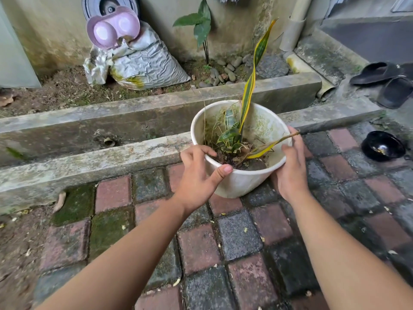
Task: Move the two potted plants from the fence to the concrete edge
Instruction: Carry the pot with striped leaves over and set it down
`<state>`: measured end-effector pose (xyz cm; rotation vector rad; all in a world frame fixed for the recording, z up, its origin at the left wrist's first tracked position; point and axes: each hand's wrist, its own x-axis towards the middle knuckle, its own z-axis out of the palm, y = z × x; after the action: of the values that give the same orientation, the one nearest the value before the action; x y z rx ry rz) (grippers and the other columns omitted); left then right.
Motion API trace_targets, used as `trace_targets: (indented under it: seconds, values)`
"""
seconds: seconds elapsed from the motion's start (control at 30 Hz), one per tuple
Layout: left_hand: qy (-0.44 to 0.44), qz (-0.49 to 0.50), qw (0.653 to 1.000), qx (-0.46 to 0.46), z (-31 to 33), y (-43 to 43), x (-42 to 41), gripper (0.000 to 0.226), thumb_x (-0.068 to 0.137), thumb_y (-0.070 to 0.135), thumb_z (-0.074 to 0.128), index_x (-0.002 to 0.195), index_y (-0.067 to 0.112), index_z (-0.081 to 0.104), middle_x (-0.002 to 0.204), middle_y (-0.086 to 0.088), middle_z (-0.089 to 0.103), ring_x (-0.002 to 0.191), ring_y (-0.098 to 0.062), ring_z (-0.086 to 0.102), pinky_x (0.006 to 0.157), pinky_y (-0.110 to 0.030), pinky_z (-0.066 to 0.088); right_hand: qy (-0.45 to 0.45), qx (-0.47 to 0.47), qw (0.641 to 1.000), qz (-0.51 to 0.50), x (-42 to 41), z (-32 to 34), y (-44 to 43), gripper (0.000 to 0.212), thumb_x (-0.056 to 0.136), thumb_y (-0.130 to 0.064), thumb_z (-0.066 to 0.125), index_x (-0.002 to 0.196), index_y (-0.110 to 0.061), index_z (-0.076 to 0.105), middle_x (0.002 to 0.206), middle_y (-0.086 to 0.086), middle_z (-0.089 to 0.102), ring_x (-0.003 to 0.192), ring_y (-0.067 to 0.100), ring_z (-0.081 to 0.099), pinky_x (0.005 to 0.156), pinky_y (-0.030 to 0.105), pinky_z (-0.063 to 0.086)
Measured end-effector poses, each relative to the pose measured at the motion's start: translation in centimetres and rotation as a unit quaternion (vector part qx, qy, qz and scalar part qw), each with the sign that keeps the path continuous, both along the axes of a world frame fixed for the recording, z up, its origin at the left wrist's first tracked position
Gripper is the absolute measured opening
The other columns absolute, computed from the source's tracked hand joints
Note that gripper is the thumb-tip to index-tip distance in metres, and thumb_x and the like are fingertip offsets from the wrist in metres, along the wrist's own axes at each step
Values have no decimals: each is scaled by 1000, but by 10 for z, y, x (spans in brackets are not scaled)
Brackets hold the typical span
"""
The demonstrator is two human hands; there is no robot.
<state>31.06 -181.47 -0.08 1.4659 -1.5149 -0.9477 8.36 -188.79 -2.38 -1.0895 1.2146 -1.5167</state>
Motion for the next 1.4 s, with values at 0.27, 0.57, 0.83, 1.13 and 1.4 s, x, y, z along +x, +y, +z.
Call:
trace_targets:
  seconds: [0.27,0.57,0.83,1.13,1.4]
  values:
    - [32,29,999,-12,-1,0,-12,34,81,54,71,97,45,43,109,17,29,126,-35,44,110,-27,41,6,22,998,54,-14,-1,-10,44,88,-31,54,131,-39,62,152,21,55,144,45,47,122,70,30]
    - [42,31,997,-48,-8,5,-13,37,82,60,64,108,47,42,115,8,38,113,5,33,100,-4,31,58,51,996,37,-19,-20,-16,60,95,-65,58,151,-47,48,157,1,55,149,34,46,121,68,31]
    - [29,38,998,31,11,9,-15,30,98,36,72,108,38,44,110,9,36,120,-12,33,103,-21,37,149,88,981,93,-21,28,-2,47,101,-34,45,138,-62,51,157,-6,51,147,25,46,127,52,31]
    - [-47,-4,969,243,215,82,34,95,68,75,58,151,41,29,145,7,22,153,-34,27,132,-63,17,358,229,898,111,-69,209,88,52,101,-12,66,145,-38,54,145,10,56,114,17,54,90,26,42]
    - [3,2,962,272,528,167,11,59,95,38,66,143,18,40,150,-18,44,146,-37,47,122,-47,43,374,192,892,165,-96,497,193,52,100,-18,69,143,-41,53,146,-10,48,136,11,42,115,36,32]
